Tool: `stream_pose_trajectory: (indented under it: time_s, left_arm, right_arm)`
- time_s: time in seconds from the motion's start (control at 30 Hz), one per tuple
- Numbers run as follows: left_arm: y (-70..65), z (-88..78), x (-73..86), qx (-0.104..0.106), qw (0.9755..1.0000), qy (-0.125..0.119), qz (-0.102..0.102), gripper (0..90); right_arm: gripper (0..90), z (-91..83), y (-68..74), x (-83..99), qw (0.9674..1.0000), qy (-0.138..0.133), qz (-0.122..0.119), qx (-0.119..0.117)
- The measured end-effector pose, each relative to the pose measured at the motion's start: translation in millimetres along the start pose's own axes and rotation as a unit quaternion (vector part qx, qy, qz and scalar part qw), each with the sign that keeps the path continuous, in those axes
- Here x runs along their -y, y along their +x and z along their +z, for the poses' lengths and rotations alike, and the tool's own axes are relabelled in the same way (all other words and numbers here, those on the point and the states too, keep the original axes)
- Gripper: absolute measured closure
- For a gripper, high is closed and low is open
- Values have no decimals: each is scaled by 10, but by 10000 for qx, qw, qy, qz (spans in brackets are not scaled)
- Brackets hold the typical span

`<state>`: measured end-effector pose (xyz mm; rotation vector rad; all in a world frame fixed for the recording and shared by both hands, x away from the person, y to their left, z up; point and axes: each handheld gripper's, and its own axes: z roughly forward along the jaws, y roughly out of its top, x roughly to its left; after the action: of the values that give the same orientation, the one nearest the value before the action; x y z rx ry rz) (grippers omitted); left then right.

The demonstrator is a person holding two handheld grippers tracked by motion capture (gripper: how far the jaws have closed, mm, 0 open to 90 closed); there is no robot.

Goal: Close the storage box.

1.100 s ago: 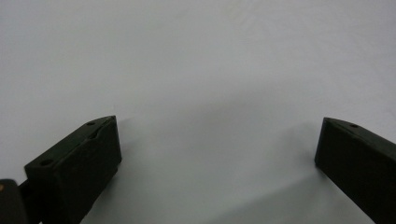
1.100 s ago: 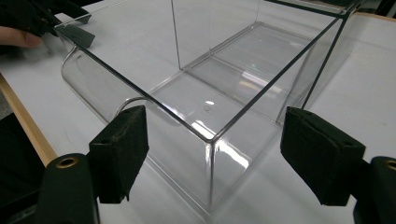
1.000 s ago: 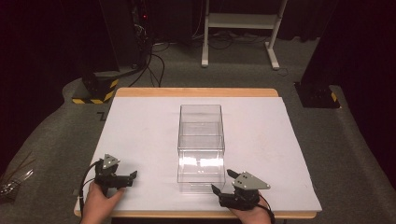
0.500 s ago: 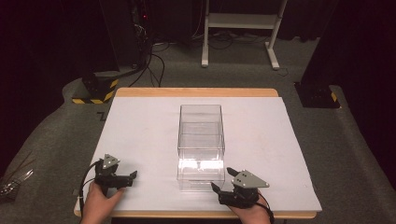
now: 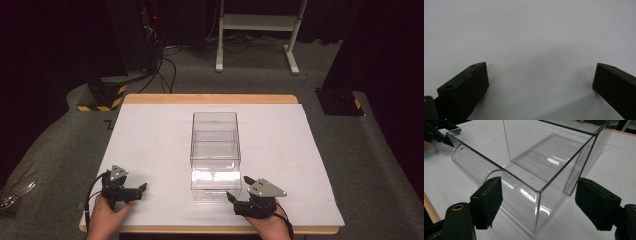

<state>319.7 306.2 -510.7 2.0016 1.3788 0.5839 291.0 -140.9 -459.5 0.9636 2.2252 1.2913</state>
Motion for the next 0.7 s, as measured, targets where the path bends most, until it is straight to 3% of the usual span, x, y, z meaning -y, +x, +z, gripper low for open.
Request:
stream_pose_trajectory:
  time_s: [0.7]
  left_arm:
    - [-1,1,-1,1,10000,0,-3,5]
  right_arm:
    - [170,179,-97,-78,9997,18,73,228]
